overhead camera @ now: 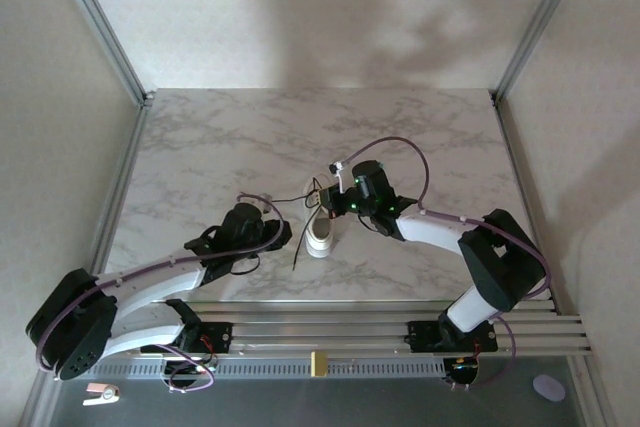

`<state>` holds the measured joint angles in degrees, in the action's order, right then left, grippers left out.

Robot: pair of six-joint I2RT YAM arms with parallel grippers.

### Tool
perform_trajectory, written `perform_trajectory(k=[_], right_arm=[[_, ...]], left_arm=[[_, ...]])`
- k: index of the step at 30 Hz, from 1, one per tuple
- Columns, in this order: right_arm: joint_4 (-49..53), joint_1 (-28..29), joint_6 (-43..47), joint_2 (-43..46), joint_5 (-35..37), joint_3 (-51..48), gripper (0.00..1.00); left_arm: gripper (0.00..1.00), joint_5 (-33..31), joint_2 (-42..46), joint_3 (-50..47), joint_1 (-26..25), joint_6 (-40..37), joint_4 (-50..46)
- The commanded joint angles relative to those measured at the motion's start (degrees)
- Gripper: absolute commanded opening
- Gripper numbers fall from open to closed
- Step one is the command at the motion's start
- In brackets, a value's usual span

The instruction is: Tie the shoes

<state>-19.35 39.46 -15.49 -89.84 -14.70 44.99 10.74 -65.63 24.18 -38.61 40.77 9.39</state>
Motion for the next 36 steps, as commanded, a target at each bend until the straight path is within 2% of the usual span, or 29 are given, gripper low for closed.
perform_trajectory(k=[1,5,10,18,24,25,31,36], right_arm=[[0.41,-0.83,-0.27,2.06,-2.10,0.58,0.00],[0.72,-0.92,-0.24,1.86,-2.49,0.59,0.00],[1.17,-1.05,0.01,1.95,-2.66,0.62,0.00],[0.99,-1.05,-0.14,1.62,-3.43,0.68,0.00],[1.25,-1.05,-0.07,1.68,-3.57,0.67,0.00],[1.33,-1.06,-0.01,1.69,-3.55,0.63,0.00],[1.42,-1.06,0.01,1.60,-3.58,0.72,0.00],[2.28,-1.09,0.54,1.95,-2.44,0.75,0.00]], left_arm=[[0.21,0.81,-2.86,-0.63,-1.59,-5.81,3.32],[0.21,-0.76,-6.59,0.40,-3.84,-8.21,1.86],[0.26,-2.85,-11.64,2.77,-6.82,-9.85,1.41],[0.25,-9.61,-16.90,6.18,-9.03,-10.36,-1.00],[0.23,-12.06,-19.57,7.79,-9.64,-10.60,-2.04],[0.22,-12.59,-19.83,8.02,-9.77,-10.58,-2.24],[0.01,-14.55,-19.46,7.48,-9.83,-9.19,-2.17],[0.00,-15.70,-14.07,4.04,-9.82,-6.40,-2.01]])
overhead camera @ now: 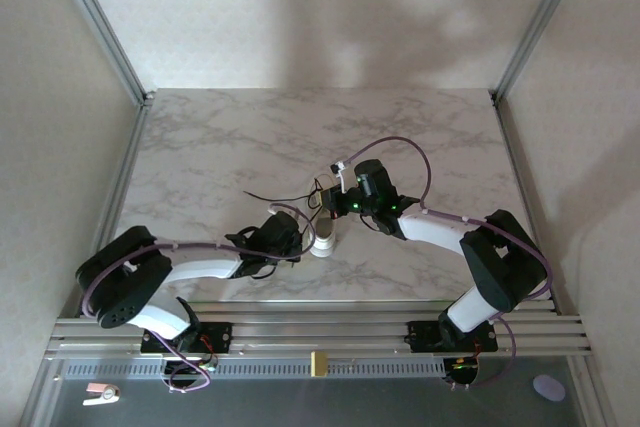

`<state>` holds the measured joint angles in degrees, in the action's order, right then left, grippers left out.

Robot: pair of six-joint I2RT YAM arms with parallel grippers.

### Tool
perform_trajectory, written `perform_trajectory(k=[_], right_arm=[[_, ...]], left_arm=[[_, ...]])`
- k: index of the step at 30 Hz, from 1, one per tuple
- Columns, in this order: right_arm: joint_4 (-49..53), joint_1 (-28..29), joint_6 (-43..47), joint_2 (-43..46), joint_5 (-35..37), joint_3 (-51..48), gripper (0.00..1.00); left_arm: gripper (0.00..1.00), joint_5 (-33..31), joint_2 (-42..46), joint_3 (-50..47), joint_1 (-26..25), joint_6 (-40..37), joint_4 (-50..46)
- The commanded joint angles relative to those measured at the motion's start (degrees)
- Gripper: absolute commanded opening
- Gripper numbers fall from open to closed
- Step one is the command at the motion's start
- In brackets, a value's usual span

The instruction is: Tie the shoes

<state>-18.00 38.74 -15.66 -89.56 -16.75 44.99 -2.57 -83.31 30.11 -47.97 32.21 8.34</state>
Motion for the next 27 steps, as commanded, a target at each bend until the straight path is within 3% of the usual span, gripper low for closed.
perform_trajectory(k=[1,10,14,15,21,27], right_arm=[[1.08,-0.40,0.83,1.75,-0.18,0.82,0.00],[2.45,-0.40,1.77,1.76,-0.19,1.90,0.00],[2.35,-0.41,1.64,1.14,-0.54,2.13,0.00],[2.35,-0.41,1.64,1.14,-0.56,2.16,0.00],[3.14,-0.41,1.86,1.58,-0.28,2.21,0.00],[2.97,-0.35,1.78,1.58,-0.40,2.14,0.00]], left_arm=[[0.00,-2.35,4.62,-2.66,-0.46,2.77,-0.98],[0.00,0.50,11.85,-8.92,-0.55,5.44,-0.17],[0.24,1.44,10.29,-6.63,-0.42,3.20,0.47],[0.26,1.38,9.39,-5.78,-0.33,2.82,0.22],[0.28,2.31,3.02,-1.07,-0.54,0.45,-2.06],[0.32,-1.47,-0.31,2.44,-1.67,-1.37,-6.45]])
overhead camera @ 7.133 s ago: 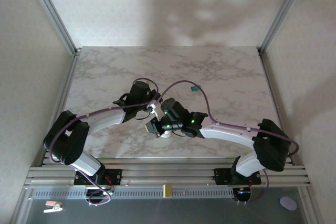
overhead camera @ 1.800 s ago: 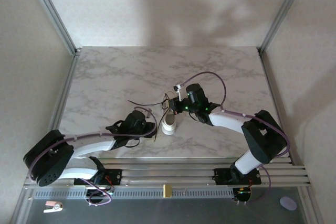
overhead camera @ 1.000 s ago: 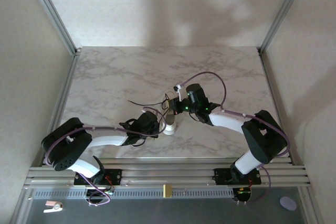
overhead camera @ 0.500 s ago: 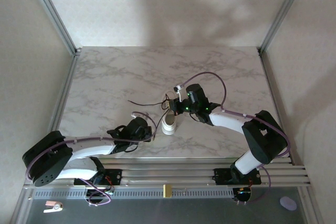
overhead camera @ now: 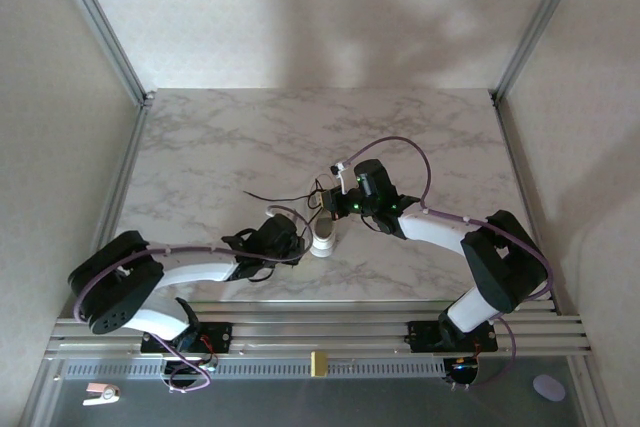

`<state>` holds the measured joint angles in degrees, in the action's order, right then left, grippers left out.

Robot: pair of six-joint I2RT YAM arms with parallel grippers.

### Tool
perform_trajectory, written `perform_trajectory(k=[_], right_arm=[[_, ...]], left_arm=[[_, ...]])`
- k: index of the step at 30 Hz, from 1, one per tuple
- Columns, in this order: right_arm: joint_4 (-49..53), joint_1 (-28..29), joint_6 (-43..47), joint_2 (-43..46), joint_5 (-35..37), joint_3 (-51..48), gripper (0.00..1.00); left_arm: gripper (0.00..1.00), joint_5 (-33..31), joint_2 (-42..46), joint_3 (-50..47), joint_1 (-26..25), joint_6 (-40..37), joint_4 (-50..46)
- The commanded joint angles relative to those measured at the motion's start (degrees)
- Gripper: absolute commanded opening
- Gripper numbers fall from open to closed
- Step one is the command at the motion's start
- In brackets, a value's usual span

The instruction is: Tie the shoes

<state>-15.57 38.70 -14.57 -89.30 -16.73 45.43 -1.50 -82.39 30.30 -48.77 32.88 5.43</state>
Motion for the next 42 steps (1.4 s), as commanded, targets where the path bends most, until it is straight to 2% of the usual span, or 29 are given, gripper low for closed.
perform_trajectory(k=[1,6,12,17,20,22,25,30,42], right_arm=[[0.54,-0.32,0.73,1.32,-0.34,1.68,0.00],[0.63,-0.33,0.79,1.23,-0.41,1.68,0.00],[0.28,-0.35,0.61,1.14,-0.58,1.66,0.00],[0.28,-0.33,0.62,1.14,-0.52,1.53,0.00],[0.30,-0.36,0.71,1.22,-0.60,1.48,0.00],[0.21,-0.33,0.73,1.23,-0.69,1.44,0.00],[0.28,-0.36,0.63,1.32,-0.81,1.32,0.00],[0.45,-0.33,0.85,1.91,-0.36,0.86,0.00],[0.19,-0.35,0.56,2.87,-0.65,0.63,0.00]], left_arm=[[0.32,-3.31,-1.91,2.94,-1.20,-2.41,-4.28],[0.31,-9.08,-6.10,7.18,-2.96,-3.35,-9.81],[0.26,-17.57,-12.59,11.20,-5.57,-1.04,-16.92],[0.10,-20.05,-15.48,12.15,-6.63,0.98,-18.38],[0.01,-21.79,-12.73,11.67,-6.59,2.24,-18.53],[0.00,-22.58,-10.01,10.75,-6.19,3.03,-18.20],[0.00,-21.20,-5.12,8.43,-4.20,4.02,-15.97],[0.00,-13.91,-0.36,4.70,1.19,4.07,-11.18],[0.00,-1.80,-4.94,5.39,7.08,2.37,-7.10]])
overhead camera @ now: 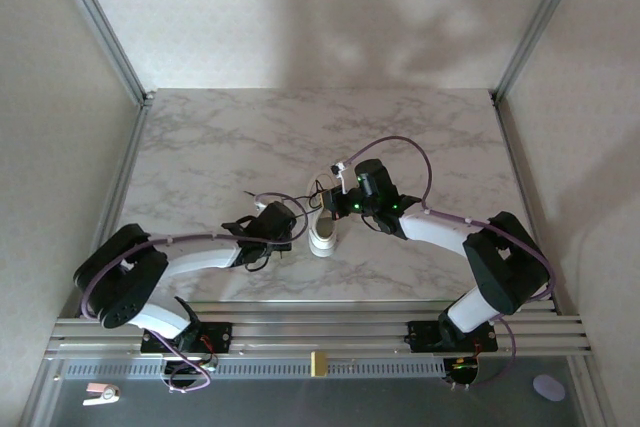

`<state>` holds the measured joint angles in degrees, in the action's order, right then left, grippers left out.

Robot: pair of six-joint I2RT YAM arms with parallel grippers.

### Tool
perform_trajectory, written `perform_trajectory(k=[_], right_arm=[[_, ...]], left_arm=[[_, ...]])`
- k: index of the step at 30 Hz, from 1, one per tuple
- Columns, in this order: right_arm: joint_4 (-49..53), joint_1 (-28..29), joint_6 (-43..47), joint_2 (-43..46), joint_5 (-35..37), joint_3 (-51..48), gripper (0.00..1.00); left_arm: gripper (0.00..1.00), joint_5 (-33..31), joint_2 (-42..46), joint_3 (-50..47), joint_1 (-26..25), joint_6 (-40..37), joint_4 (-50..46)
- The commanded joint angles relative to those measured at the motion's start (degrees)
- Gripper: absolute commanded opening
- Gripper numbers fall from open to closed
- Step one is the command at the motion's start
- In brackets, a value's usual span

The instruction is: Tie the shoes

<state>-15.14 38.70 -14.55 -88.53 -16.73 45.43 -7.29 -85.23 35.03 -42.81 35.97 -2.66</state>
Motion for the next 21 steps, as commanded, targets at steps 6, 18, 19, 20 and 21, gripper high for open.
perform_trajectory(k=[6,18,19,20,21], right_arm=[[-0.49,-0.33,0.44,2.09,-0.86,0.60,0.00],[-0.77,-0.37,0.60,2.17,-1.88,0.43,0.00],[-0.77,-0.33,0.64,2.15,-2.02,0.38,0.00],[-0.77,-0.37,0.62,2.13,-2.07,0.37,0.00],[-0.84,-0.36,0.57,2.12,-2.22,0.43,0.00]], left_arm=[[0.00,6.44,-6.49,5.24,2.54,-2.27,-1.79],[0.00,3.86,-12.43,14.96,6.31,-0.63,-6.08],[0.00,3.65,-12.86,15.83,6.99,-0.68,-6.36],[0.00,3.58,-13.42,16.71,7.54,-0.84,-6.60],[0.00,3.84,-14.32,17.76,8.17,-1.27,-6.81]])
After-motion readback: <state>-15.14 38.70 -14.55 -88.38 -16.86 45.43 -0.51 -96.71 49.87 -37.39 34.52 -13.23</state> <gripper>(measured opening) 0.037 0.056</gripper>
